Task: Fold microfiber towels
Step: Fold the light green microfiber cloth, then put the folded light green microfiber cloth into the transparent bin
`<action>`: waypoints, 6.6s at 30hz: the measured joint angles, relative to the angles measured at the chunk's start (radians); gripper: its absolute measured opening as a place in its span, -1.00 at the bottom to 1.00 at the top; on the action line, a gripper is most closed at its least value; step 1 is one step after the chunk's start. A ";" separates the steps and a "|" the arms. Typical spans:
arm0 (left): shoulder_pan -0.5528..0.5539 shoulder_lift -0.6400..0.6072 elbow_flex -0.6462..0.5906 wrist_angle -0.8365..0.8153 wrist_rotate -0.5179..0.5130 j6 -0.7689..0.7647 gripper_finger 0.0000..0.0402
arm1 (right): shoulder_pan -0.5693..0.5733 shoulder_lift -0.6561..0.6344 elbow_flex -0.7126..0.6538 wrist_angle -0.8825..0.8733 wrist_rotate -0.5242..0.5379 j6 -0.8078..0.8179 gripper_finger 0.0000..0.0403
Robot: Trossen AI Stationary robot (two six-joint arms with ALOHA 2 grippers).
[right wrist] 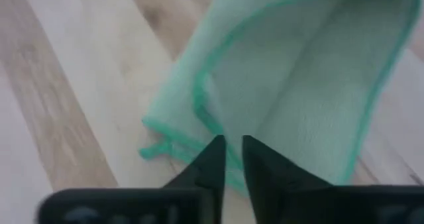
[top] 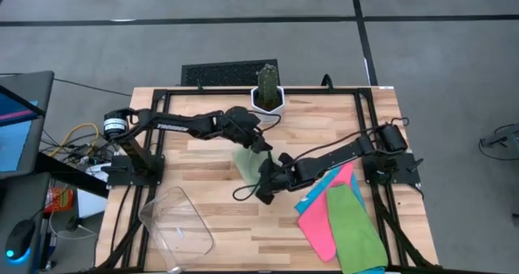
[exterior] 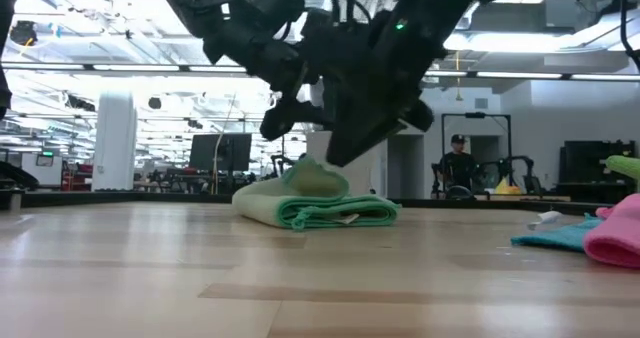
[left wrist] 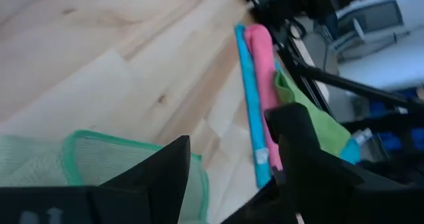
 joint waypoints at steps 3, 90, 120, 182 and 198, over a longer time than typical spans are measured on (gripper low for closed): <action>-0.001 -0.003 0.032 -0.044 0.045 0.003 0.12 | 0.016 -0.017 -0.001 -0.043 0.038 0.049 -0.80; -0.367 -0.513 -0.064 -0.588 -0.522 -0.073 0.12 | -0.302 -0.036 -0.005 -0.169 -0.062 -0.180 -0.27; -0.113 0.045 -0.065 -0.076 -0.036 0.447 0.12 | 0.010 -0.370 -0.694 0.982 0.174 -0.039 -0.54; 0.157 0.095 0.016 -0.391 -0.043 0.392 0.60 | -0.037 -0.135 -0.277 0.178 -0.095 0.921 0.20; 0.079 0.236 0.025 -0.318 -0.065 0.434 0.57 | -0.112 -0.001 -0.244 0.234 -0.180 1.014 0.19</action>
